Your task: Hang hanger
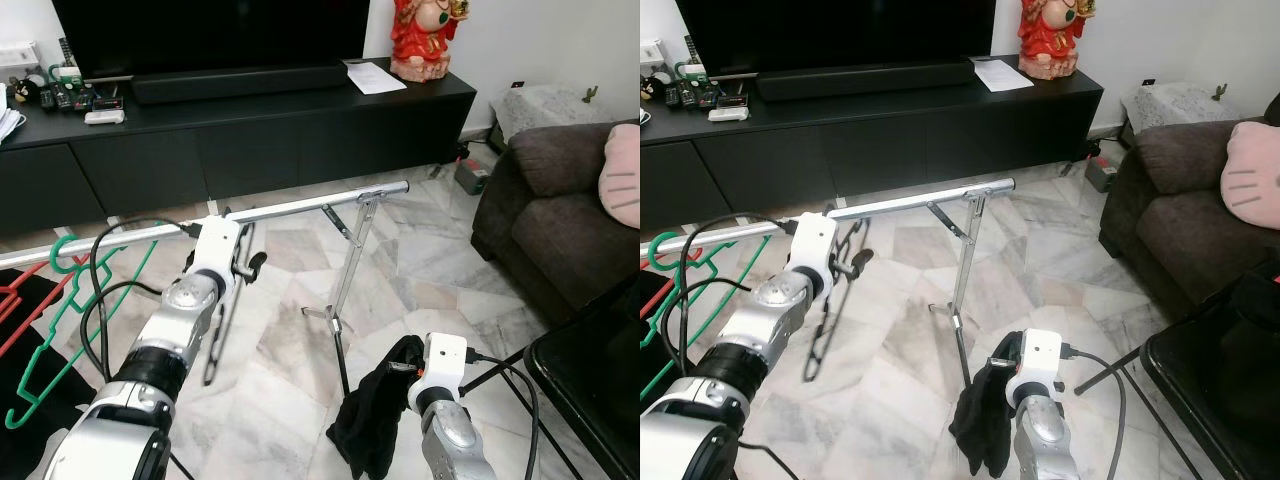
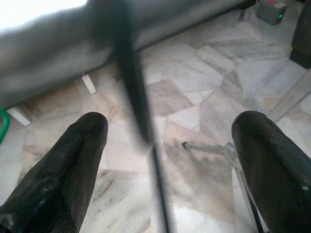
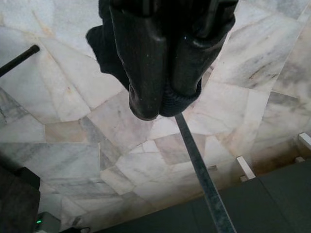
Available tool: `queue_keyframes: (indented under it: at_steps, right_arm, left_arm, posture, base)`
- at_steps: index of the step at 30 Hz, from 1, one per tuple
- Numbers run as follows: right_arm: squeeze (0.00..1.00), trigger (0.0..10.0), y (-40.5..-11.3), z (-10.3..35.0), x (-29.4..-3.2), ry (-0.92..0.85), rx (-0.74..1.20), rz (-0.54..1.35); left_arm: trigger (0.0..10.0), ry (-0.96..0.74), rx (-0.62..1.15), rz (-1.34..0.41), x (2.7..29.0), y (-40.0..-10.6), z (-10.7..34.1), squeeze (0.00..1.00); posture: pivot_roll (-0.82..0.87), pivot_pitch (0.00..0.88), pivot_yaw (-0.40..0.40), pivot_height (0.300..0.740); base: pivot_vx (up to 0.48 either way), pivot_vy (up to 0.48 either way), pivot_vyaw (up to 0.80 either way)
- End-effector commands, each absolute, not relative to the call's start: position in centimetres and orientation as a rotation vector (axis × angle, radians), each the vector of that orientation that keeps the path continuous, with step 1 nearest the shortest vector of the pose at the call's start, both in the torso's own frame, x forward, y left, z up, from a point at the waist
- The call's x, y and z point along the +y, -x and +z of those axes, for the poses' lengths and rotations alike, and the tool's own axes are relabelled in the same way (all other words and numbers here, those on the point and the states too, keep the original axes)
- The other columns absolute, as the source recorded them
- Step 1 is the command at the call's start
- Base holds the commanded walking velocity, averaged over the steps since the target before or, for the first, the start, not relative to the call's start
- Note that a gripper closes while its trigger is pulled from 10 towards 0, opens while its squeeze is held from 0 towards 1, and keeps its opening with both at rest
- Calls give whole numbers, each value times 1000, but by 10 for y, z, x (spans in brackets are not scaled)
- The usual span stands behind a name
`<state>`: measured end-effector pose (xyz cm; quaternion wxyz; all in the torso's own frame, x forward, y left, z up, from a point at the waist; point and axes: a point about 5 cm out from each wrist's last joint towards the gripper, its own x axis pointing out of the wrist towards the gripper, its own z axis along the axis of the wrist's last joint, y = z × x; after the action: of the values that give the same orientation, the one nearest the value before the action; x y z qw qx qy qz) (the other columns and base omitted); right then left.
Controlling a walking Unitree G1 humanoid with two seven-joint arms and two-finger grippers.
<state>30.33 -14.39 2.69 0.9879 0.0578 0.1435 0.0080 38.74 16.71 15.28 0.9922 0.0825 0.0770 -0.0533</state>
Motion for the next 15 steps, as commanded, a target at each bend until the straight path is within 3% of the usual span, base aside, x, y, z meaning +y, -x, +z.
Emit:
queue_keyframes:
  at_steps: [1,5,6,8,15]
  right_arm:
    - [0,10000,-305,29,-144,-107,273,17]
    - [0,10000,-305,29,-144,-107,272,17]
    - [0,10000,-305,29,-144,-108,272,17]
    - [0,10000,-305,29,-144,-108,271,15]
    - [0,10000,-304,28,-144,-108,275,14]
  left_arm:
    - [10000,-171,200,-97,166,-387,143,0]
    - [10000,-164,227,-71,165,-387,139,0]
    - [8510,-176,243,-61,165,-388,138,0]
    - [0,-180,255,-58,164,-389,136,0]
    - [0,-176,258,-50,160,-391,136,0]
  posture:
    - [-4,148,3,740]
    - [-6,147,4,740]
    - [-8,147,6,740]
    - [-7,147,7,740]
    - [-7,146,11,740]
  base:
    - [0,0,0]
    - [0,0,0]
    - [0,0,0]
    - [0,0,0]
    - [0,0,0]
